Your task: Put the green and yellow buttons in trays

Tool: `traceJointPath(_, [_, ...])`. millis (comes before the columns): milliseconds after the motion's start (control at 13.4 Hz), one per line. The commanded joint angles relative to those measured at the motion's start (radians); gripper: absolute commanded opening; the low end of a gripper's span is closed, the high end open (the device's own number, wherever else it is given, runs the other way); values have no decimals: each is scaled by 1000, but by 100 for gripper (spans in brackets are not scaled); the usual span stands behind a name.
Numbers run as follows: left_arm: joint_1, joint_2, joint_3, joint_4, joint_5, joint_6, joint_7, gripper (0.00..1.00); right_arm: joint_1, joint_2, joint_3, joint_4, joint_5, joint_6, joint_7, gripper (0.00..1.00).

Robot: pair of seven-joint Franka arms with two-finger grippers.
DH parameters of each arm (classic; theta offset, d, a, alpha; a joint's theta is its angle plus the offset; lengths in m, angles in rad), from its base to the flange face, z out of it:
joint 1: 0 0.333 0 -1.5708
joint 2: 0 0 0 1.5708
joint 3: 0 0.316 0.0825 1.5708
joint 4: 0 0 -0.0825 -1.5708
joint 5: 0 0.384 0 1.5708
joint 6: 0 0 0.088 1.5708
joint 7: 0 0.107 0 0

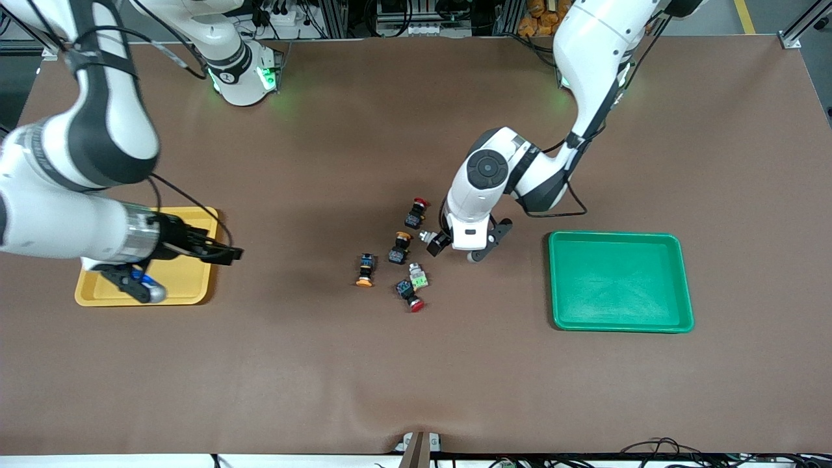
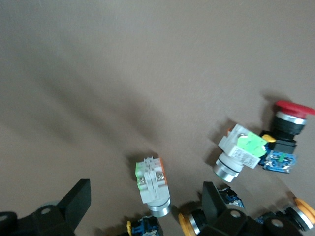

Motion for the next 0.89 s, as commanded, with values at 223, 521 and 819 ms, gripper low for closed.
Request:
traceJointPath(223, [-76,77,42,13,52,116,-157,100,35,24,-7,28,7,4,50,100])
traceJointPath(521, [-91,105,42,15,79,133,-183,85,67,30,-9,11,7,29,53,100])
traceJointPath(819, [-87,118,42,16,79,167,-185,0,90,33,-9,8,7,29,53,100])
